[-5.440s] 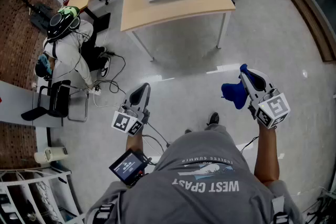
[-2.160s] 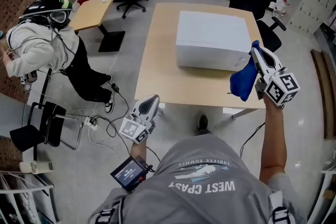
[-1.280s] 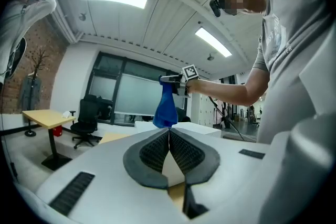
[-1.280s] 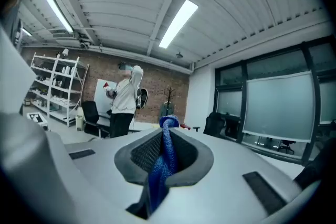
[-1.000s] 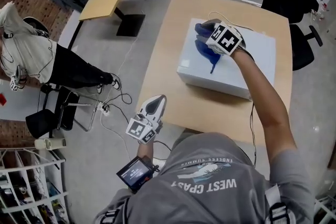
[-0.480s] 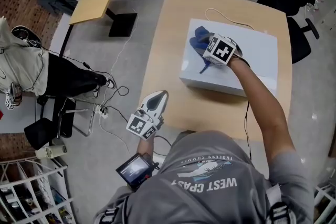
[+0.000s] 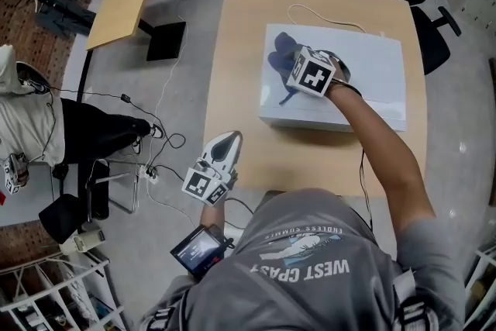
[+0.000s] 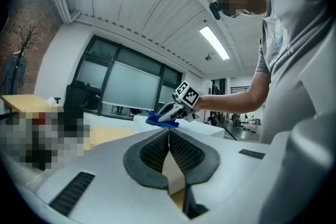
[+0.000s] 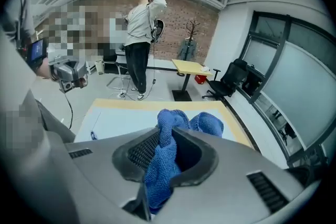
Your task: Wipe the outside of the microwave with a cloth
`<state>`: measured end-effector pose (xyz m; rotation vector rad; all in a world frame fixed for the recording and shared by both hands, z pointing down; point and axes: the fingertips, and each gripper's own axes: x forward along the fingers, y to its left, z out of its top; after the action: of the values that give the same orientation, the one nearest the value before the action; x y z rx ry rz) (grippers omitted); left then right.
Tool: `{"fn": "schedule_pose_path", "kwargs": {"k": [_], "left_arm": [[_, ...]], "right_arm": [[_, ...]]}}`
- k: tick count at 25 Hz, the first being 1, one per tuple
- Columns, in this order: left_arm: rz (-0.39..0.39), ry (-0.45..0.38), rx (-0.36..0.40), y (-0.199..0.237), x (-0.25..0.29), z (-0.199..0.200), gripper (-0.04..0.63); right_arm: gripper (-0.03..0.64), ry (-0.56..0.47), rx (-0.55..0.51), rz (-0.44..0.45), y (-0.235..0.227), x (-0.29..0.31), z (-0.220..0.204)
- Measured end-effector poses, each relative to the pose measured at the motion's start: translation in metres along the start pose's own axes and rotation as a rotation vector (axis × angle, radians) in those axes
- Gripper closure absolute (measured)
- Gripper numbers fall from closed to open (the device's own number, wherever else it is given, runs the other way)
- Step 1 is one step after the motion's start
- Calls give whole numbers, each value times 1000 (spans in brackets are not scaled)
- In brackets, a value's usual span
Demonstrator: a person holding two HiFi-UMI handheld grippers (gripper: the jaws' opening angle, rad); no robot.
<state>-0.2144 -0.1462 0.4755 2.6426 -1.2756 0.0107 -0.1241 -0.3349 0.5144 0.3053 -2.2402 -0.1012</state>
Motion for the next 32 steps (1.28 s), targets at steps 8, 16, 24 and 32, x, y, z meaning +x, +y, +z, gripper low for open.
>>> {"fn": "schedule_pose_path", "kwargs": {"k": [8, 16, 24, 32], "left_arm": [[-96, 3, 36, -26, 39, 11, 572], [-93, -10, 83, -57, 66, 26, 572], [-69, 17, 107, -88, 75, 18, 572], [-87, 4, 141, -103, 77, 35, 572]], "right_arm": [[540, -16, 145, -132, -30, -84, -103], [541, 0, 295, -238, -52, -165, -213], [541, -148, 458, -352, -70, -225, -278], [541, -468, 849, -350, -78, -259, -310]]}}
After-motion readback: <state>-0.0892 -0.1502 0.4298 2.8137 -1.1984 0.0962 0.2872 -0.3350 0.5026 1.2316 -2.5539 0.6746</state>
